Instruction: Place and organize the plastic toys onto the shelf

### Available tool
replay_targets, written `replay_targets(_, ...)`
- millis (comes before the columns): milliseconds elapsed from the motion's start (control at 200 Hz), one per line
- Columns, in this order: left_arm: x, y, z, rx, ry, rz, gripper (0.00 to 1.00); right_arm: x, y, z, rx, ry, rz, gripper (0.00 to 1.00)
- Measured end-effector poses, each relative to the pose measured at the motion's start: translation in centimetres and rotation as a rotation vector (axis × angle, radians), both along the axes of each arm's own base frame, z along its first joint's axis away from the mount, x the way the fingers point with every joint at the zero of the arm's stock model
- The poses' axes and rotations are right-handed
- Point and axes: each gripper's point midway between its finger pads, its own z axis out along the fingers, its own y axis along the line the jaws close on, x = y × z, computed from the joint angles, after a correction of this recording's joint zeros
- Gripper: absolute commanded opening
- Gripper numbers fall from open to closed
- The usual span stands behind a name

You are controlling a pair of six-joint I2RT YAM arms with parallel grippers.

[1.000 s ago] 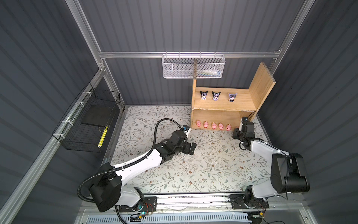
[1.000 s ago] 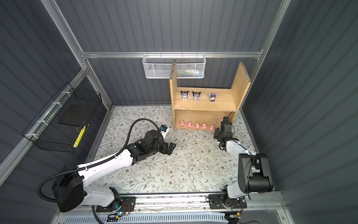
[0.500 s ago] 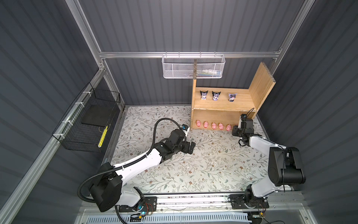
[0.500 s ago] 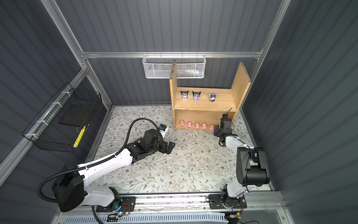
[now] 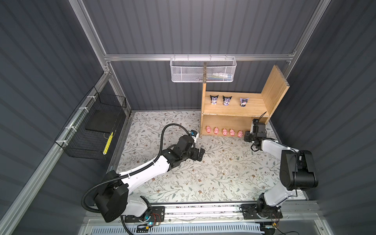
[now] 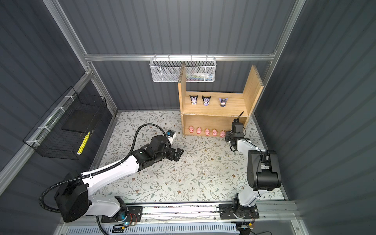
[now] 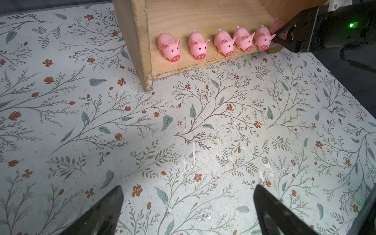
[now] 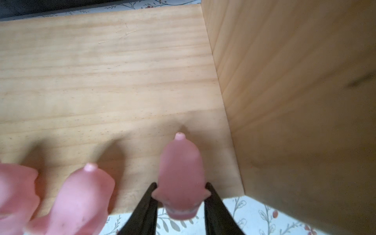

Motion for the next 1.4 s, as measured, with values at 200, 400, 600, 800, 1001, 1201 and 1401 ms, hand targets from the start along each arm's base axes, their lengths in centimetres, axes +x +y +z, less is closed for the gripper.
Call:
replay_targets(200, 0.1, 0.1, 0.0, 0.0, 0.0, 0.003, 1.0, 0.0, 0.0, -0.1, -0.001, 0.007, 0.0, 0.36)
replay_targets(400, 0.1, 0.2, 0.0, 0.001, 0.0, 0.005, 1.0, 0.0, 0.0, -0.1, 0.001, 0.011, -0.001, 0.46)
replay_targets(600, 0.0, 0.3, 0.5, -0.006, -0.006, 0.005, 1.0, -0.3, 0.1, 0.1, 0.01, 0.003, -0.006, 0.54)
replay_targets(800, -0.4, 0.7, 2.0, -0.029, -0.027, 0.006, 1.0, -0.7, 0.1, 1.5, 0.02, -0.025, -0.012, 0.58)
replay_targets(1001, -0.5, 0.8, 2.4, -0.037, -0.035, 0.006, 1.0, -1.5, 0.3, 3.5, 0.032, -0.057, -0.01, 0.62)
replay_targets(1201, -1.2, 1.8, 1.9, -0.026, -0.036, 0.017, 1.0, -4.1, 0.7, 4.9, 0.053, -0.067, -0.005, 0.69)
replay_targets(1401, -1.6, 3.4, 1.9, -0.015, -0.056, 0.058, 1.0, -7.2, 1.8, 7.1, 0.083, -0.115, 0.004, 0.73)
